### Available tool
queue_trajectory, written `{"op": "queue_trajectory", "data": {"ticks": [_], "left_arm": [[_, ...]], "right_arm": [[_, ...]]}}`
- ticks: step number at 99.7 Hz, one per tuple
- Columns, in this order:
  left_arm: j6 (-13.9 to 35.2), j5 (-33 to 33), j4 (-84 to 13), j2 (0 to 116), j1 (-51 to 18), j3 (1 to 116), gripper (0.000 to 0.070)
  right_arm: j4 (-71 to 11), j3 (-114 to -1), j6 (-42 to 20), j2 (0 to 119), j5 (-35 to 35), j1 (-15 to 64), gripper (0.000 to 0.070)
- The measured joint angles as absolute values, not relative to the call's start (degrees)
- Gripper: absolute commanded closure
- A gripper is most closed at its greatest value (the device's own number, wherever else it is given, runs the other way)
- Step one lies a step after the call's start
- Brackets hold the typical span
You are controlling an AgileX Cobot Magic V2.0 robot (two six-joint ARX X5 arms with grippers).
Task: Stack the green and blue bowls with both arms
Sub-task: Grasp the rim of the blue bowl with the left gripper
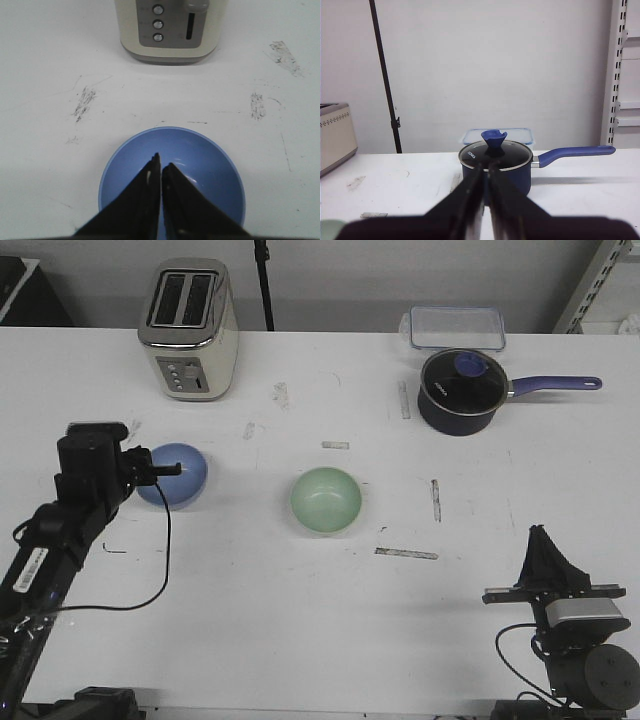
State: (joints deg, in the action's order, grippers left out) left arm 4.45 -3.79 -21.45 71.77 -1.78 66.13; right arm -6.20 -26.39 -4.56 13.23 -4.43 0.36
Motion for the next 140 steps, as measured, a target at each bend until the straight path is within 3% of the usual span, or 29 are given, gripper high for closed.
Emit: {"op": "queue_trajectory", "data": {"ticks": [17, 47, 62, 77, 87, 91, 140], "left_arm": [[11.7, -0.6, -34.7, 79.2, 1.1, 76.7, 0.0698], [16.3, 15.3, -47.6, 88.9, 8.3, 83.9, 0.0692], [17.1, 16.4, -49.9, 90.8, 10.5, 83.9, 0.0499], [17.3, 16.2, -49.4, 91.1, 12.5, 83.9, 0.0466], [17.5, 14.5, -49.3, 91.1, 13.3, 83.9, 0.0287], [17.5, 13.2, -49.3, 91.1, 13.5, 83.9, 0.0246], [17.5, 10.8, -47.9, 97.5, 12.8, 83.9, 0.0251]], "right_arm": [[-6.2, -26.4, -4.6, 13.2, -4.4, 0.4, 0.0694], [-6.2, -26.4, -4.6, 13.2, -4.4, 0.4, 0.0694], [-6.2, -26.4, -4.6, 13.2, -4.4, 0.4, 0.0694], [-6.2, -26.4, -4.6, 13.2, -4.4, 0.4, 0.0694], [-6.2, -26.4, -4.6, 13.2, -4.4, 0.4, 0.0694], [-6.2, -26.4, -4.6, 13.2, -4.4, 0.4, 0.0694], [-6.2, -26.4, -4.6, 13.2, -4.4, 0.4, 0.0694]]}}
